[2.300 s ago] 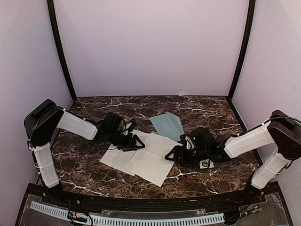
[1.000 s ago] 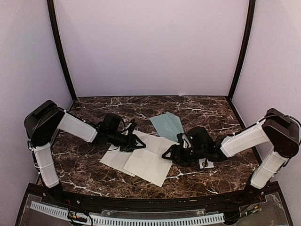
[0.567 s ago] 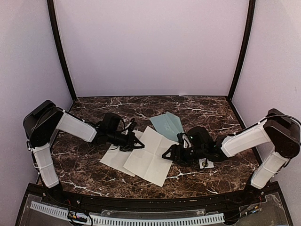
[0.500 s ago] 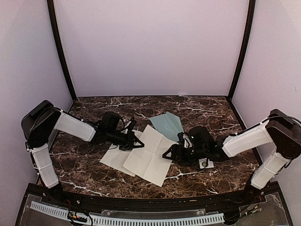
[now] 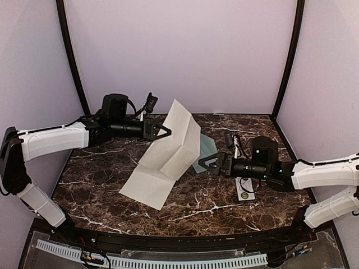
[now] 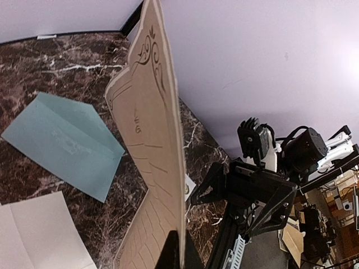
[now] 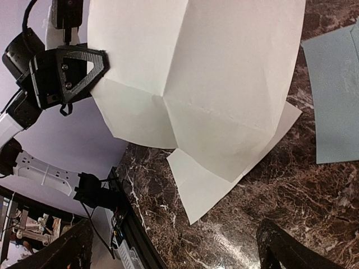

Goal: Place the letter into the envelope and seal it

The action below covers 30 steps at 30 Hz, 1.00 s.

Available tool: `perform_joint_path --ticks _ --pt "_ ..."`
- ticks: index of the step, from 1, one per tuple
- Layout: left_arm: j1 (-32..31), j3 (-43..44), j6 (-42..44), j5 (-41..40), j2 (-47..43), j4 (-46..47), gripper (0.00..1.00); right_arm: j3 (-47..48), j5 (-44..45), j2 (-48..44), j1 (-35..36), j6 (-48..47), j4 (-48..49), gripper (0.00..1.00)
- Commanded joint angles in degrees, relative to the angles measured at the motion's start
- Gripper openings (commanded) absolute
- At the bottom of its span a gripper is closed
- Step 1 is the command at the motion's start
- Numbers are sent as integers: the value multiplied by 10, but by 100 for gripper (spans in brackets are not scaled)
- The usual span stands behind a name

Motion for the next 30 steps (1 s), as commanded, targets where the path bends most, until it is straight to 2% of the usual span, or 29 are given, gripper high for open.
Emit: perform_joint_path --ticks 1,6,14,30 --pt "-3 72 67 34 -26 -84 0 -17 -16 -34 -3 -38 68 99" --pt "-3 102 86 104 -39 -59 0 -29 -13 -65 -3 -39 120 99" --pt "-3 74 93 168 -77 22 0 -31 1 -79 -14 -48 153 99" --pt "-3 37 91 211 -115 62 0 35 -125 -3 -14 -32 277 99"
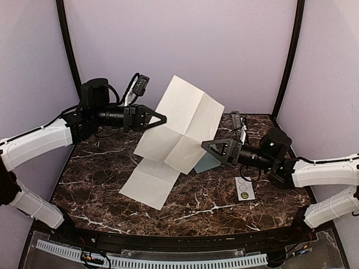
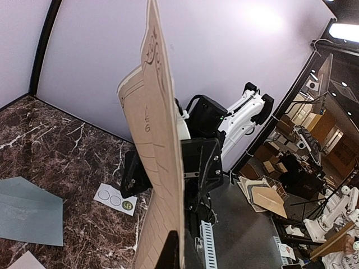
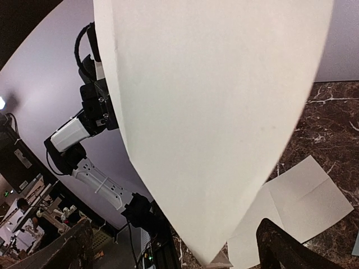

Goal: Place the letter into the envelope and seal it

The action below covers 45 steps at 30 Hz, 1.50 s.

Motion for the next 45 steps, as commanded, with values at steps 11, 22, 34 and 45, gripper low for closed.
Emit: perform_joint_path --ticks 11,22,34,45 --pt "-3 -24 -5 -6 -26 37 0 50 -70 43 12 30 110 71" --pt "-3 -39 -23 -22 -26 59 0 51 -73 55 14 28 104 41" --pt "-3 -39 -23 -23 -20 57 0 45 -46 49 14 17 80 20" --pt "-2 -40 -19 -26 -18 52 0 48 -39 52 14 13 68 0"
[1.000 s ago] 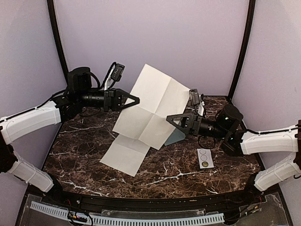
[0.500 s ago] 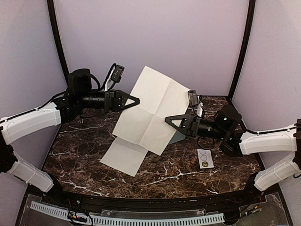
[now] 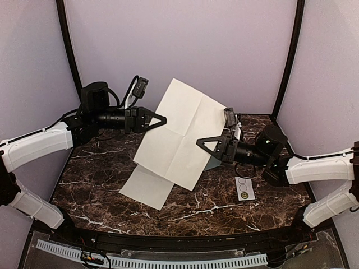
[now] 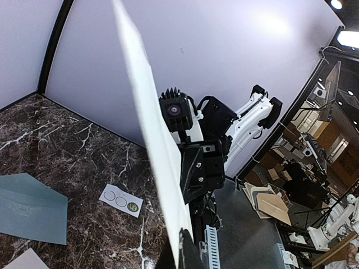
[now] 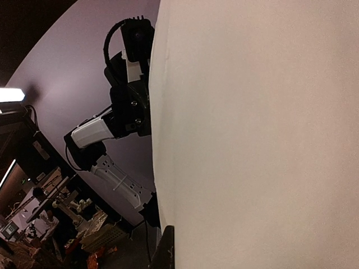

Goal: Place the letter into the envelope and seal it

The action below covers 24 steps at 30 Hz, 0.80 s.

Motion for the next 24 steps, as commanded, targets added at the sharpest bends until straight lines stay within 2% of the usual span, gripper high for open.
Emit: perform_joint_path --ticks 1,3,5,8,12,19,23,24 --pt "-2 -7 3 -3 -12 10 6 9 13 -2 4 -7 3 0" --pt "-2 -7 9 -1 -8 4 19 9 19 -3 3 -5 6 0" --pt "-3 -6 17 10 -2 -4 27 11 23 -4 3 -4 7 0" --pt "-3 -5 32 25 8 -21 35 11 32 -6 2 -4 8 0" --pt "-3 -5 50 33 14 -40 38 0 47 -17 -2 1 17 0" --pt "-3 -5 63 39 22 -54 34 -26 59 -21 -17 29 51 0" --pt "-2 -4 71 43 28 -63 21 -28 62 -12 -20 33 54 0" --pt "-3 -2 76 42 28 -65 13 -31 63 -8 -20 35 54 0"
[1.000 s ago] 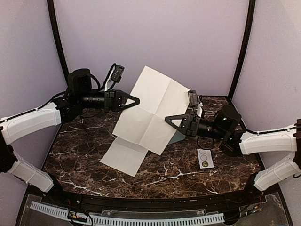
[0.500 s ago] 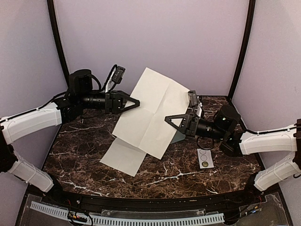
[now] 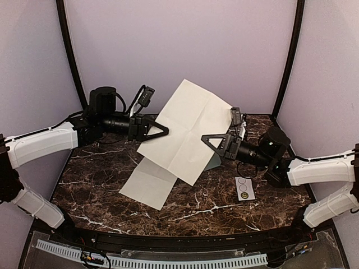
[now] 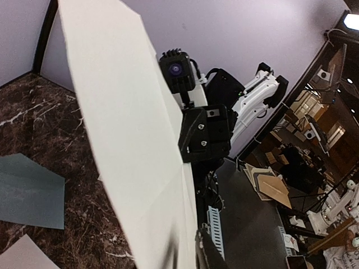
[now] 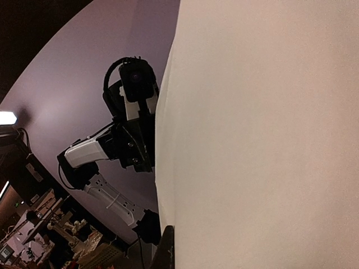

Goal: Place the letter into the envelope and seal it

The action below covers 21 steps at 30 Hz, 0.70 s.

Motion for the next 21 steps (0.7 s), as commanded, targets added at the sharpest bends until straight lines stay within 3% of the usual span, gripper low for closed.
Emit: perform_joint_path --ticks 1,5,10,14,21 --pt "-3 0 25 14 0 -22 5 -11 11 8 -7 15 40 0" --pt "-3 0 48 -8 -5 -39 0 -25 11 17 -16 37 65 1" --pt "-3 4 71 -36 -15 -62 0 -51 15 7 -40 41 69 40" --pt "-3 8 83 -30 -10 -80 0 -60 33 -39 -58 15 7 66" --pt "-3 0 93 -25 -3 -84 0 -47 101 -151 -74 -80 -172 90"
